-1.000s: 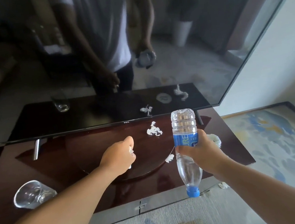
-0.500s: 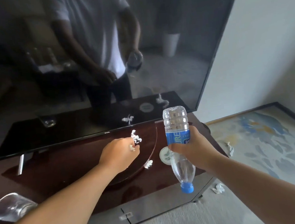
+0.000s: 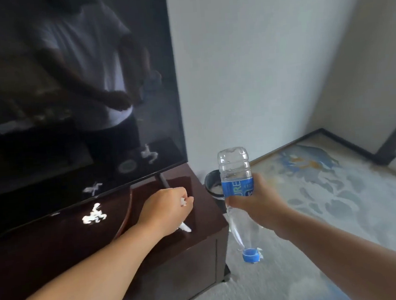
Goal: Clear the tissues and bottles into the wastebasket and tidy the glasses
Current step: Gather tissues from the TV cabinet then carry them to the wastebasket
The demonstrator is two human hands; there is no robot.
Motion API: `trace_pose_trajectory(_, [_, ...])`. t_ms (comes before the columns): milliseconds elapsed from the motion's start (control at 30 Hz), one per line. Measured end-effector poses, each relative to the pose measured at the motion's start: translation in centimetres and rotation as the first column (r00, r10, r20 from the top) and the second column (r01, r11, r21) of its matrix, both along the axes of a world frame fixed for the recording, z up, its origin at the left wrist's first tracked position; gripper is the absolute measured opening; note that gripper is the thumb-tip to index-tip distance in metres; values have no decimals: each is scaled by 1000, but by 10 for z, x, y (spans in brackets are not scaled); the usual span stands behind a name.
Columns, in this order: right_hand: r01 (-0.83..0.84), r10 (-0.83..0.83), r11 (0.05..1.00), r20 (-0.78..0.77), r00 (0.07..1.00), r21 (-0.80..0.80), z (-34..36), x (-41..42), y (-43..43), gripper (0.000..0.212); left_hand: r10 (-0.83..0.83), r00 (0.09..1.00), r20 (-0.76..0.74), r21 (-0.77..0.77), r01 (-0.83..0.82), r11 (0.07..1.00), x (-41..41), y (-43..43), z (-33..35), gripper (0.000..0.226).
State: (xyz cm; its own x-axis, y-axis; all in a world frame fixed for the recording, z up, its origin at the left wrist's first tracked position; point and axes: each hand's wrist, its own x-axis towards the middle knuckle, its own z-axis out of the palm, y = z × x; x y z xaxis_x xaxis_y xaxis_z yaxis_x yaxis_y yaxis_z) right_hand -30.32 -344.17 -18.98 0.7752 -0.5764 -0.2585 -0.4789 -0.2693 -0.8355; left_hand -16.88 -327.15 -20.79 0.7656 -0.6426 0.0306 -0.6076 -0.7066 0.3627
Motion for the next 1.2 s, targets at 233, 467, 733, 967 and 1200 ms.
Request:
trace_pose_trajectory(233, [121, -121, 993, -21, 992, 9, -4, -16, -61, 47, -167, 983, -74, -54, 163, 985, -5, -85, -1, 31])
trace_pose_trajectory(467, [225, -226, 973, -21, 974, -59, 15, -11, -111, 48, -257, 963, -76, -66, 252, 965, 26, -161, 4, 28])
trace_pose_trajectory(733, [240, -244, 968, -44, 969, -75, 22, 5, -172, 51, -287, 951, -116, -96, 277, 956, 45, -229, 4, 25])
trace_pose_trajectory(967, [143, -147, 986, -48, 988, -83, 9, 24, -259, 51, -168, 969, -183, -139, 144, 980, 51, -303, -7, 26])
trace_pose_trajectory(1200, [-8, 6, 999, -50, 999, -34, 0, 36, -379, 54, 25, 981, -190, -107, -46, 993, 46, -393, -12, 19])
